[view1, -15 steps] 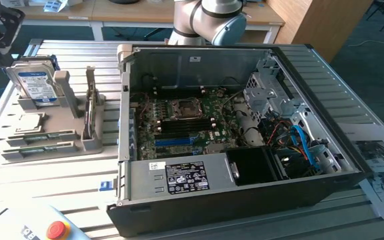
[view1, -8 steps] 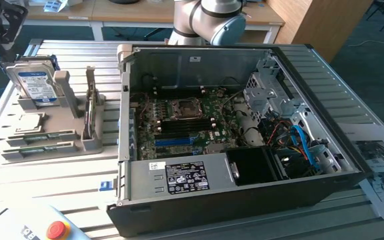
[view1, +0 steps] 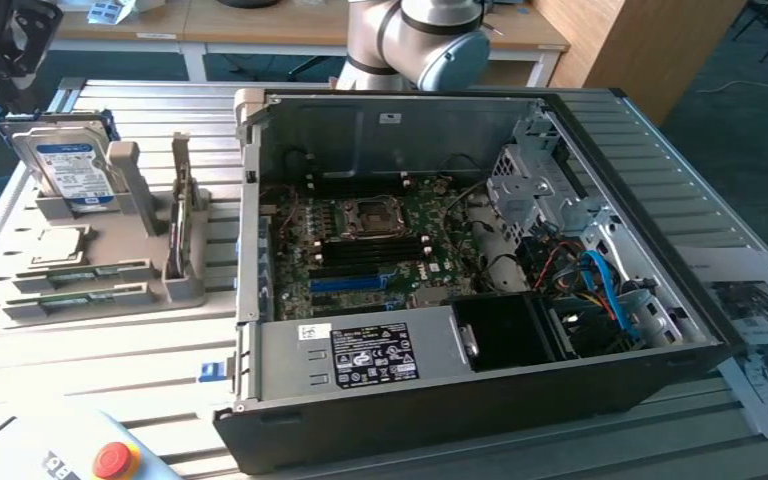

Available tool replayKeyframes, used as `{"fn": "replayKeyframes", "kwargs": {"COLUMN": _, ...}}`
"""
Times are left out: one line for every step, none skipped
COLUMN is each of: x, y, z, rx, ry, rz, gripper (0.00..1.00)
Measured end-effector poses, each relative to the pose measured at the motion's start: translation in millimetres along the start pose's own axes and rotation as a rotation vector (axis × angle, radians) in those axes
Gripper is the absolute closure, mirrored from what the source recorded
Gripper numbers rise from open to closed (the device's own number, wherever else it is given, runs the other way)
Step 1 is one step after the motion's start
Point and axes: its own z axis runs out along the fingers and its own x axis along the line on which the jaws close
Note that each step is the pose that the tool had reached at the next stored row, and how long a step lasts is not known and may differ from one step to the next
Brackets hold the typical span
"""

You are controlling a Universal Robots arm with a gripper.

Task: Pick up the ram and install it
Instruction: 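Reach for the ram, then pick up the ram and move it above insertion slot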

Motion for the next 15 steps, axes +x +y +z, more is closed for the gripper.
{"fn": "replayKeyframes", "kwargs": {"x": 0.2, "y": 2.2, "z": 0.2, "rx": 0.0000, "ry": 0.0000, "rz": 0.000, "gripper": 0.90}}
{"fn": "replayKeyframes", "kwargs": {"x": 0.4, "y": 4.2, "z": 0.3, "rx": 0.0000, "ry": 0.0001, "rz": 0.000, "gripper": 0.90}}
{"fn": "replayKeyframes", "kwargs": {"x": 0.5, "y": 6.0, "z": 0.6, "rx": 0.0000, "ry": 0.0000, "rz": 0.000, "gripper": 0.90}}
{"fn": "replayKeyframes", "kwargs": {"x": 0.6, "y": 7.1, "z": 0.7, "rx": 0.0000, "ry": -0.0001, "rz": 0.000, "gripper": 0.90}}
{"fn": "replayKeyframes", "kwargs": {"x": 0.6, "y": 7.2, "z": 0.7, "rx": -0.0001, "ry": -0.0001, "rz": 0.000, "gripper": 0.90}}
{"fn": "replayKeyframes", "kwargs": {"x": 0.6, "y": 7.2, "z": 0.7, "rx": 0.0000, "ry": 0.0000, "rz": 0.000, "gripper": 0.90}}
{"fn": "replayKeyframes", "kwargs": {"x": 0.6, "y": 7.2, "z": 0.7, "rx": 0.0000, "ry": 0.0000, "rz": 0.000, "gripper": 0.90}}
{"fn": "replayKeyframes", "kwargs": {"x": 0.6, "y": 7.2, "z": 0.6, "rx": 0.0000, "ry": 0.0001, "rz": 0.000, "gripper": 0.90}}
{"fn": "replayKeyframes", "kwargs": {"x": 0.6, "y": 7.2, "z": 0.7, "rx": 0.0000, "ry": 0.0000, "rz": 0.000, "gripper": 0.90}}
{"fn": "replayKeyframes", "kwargs": {"x": 0.6, "y": 7.2, "z": 0.7, "rx": 0.0000, "ry": 0.0000, "rz": 0.000, "gripper": 0.90}}
{"fn": "replayKeyframes", "kwargs": {"x": 0.6, "y": 7.2, "z": 0.7, "rx": 0.0000, "ry": 0.0000, "rz": 0.000, "gripper": 0.90}}
{"fn": "replayKeyframes", "kwargs": {"x": 0.6, "y": 7.2, "z": 0.6, "rx": 0.0000, "ry": 0.0000, "rz": 0.000, "gripper": 0.90}}
{"fn": "replayKeyframes", "kwargs": {"x": 0.6, "y": 7.2, "z": 0.7, "rx": 0.0000, "ry": 0.0000, "rz": 0.000, "gripper": 0.90}}
{"fn": "replayKeyframes", "kwargs": {"x": 0.6, "y": 7.2, "z": 0.6, "rx": 0.0000, "ry": 0.0000, "rz": 0.000, "gripper": 0.90}}
{"fn": "replayKeyframes", "kwargs": {"x": 0.6, "y": 7.2, "z": 0.7, "rx": 0.0000, "ry": 0.0000, "rz": 0.000, "gripper": 0.90}}
